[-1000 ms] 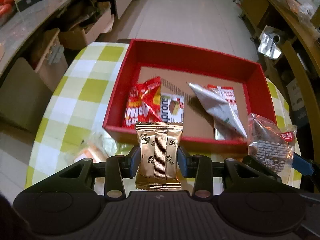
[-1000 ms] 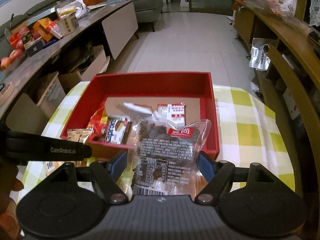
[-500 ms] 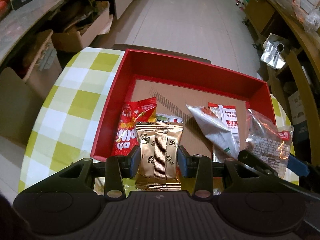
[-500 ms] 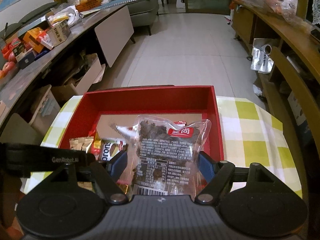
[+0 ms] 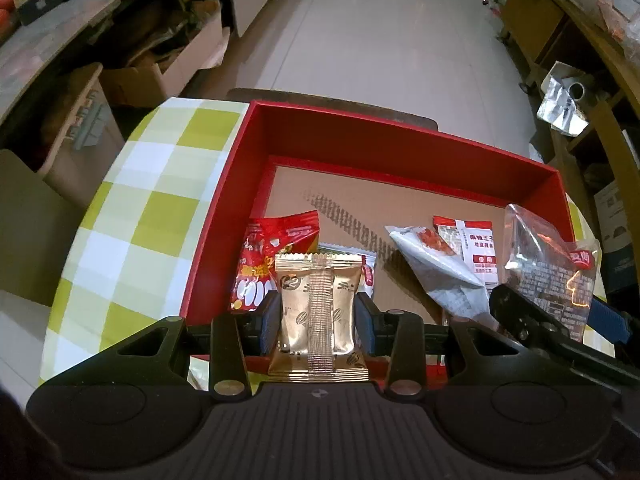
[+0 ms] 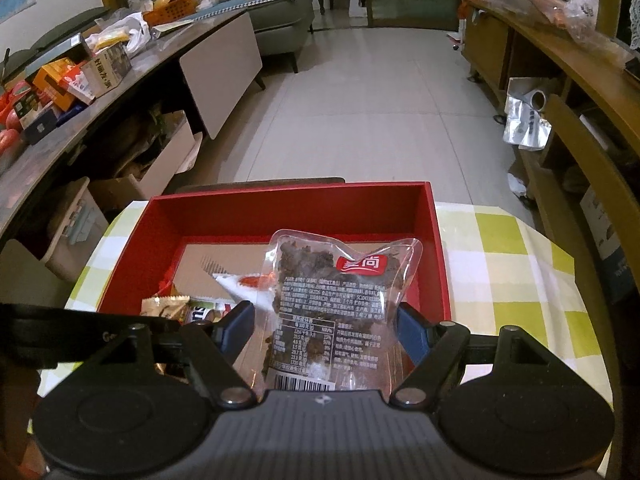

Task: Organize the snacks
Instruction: 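Lower both packs into the red box and open both tools, then move the left tool down onto the wrapped round bun and close it, then hold the bun with left tool while right tool moves toward the sausage pack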

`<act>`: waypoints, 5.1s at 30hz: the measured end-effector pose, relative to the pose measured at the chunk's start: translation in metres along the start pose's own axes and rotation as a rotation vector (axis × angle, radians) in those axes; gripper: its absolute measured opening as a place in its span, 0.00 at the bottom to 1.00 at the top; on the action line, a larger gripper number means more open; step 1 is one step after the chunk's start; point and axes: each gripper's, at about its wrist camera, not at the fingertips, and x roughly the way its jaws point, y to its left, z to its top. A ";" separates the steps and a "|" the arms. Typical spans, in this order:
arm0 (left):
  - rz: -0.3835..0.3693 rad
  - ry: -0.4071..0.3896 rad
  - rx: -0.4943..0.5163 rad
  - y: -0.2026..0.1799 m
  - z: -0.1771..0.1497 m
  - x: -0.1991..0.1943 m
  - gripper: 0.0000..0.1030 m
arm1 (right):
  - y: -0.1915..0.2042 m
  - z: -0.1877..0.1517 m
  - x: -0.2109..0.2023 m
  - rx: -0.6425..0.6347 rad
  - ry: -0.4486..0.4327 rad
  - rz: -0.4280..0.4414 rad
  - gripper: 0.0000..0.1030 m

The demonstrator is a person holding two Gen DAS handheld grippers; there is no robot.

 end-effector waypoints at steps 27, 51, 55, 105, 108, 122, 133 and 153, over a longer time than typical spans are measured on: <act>0.017 -0.042 0.025 0.000 -0.001 -0.014 0.69 | -0.003 0.007 -0.008 0.010 -0.051 -0.042 0.87; 0.044 0.004 0.080 0.058 -0.052 -0.035 0.78 | 0.038 -0.034 -0.054 -0.121 -0.008 0.011 0.86; 0.053 0.058 0.038 0.076 -0.059 -0.022 0.78 | 0.044 -0.045 -0.054 -0.150 0.015 0.006 0.86; -0.106 0.194 0.131 0.036 -0.139 -0.029 0.64 | -0.063 -0.138 -0.083 0.223 0.243 0.008 0.86; -0.110 0.199 0.130 0.036 -0.138 -0.027 0.64 | -0.044 -0.143 -0.073 0.214 0.296 0.082 0.86; -0.111 0.188 0.116 0.053 -0.133 -0.028 0.62 | 0.000 -0.124 -0.024 0.187 0.313 0.113 0.87; -0.127 0.207 0.117 0.039 -0.139 -0.016 0.76 | -0.023 -0.121 -0.057 0.145 0.228 0.038 0.87; -0.006 0.267 0.062 0.067 -0.153 0.007 0.66 | -0.017 -0.183 -0.060 0.397 0.441 0.453 0.89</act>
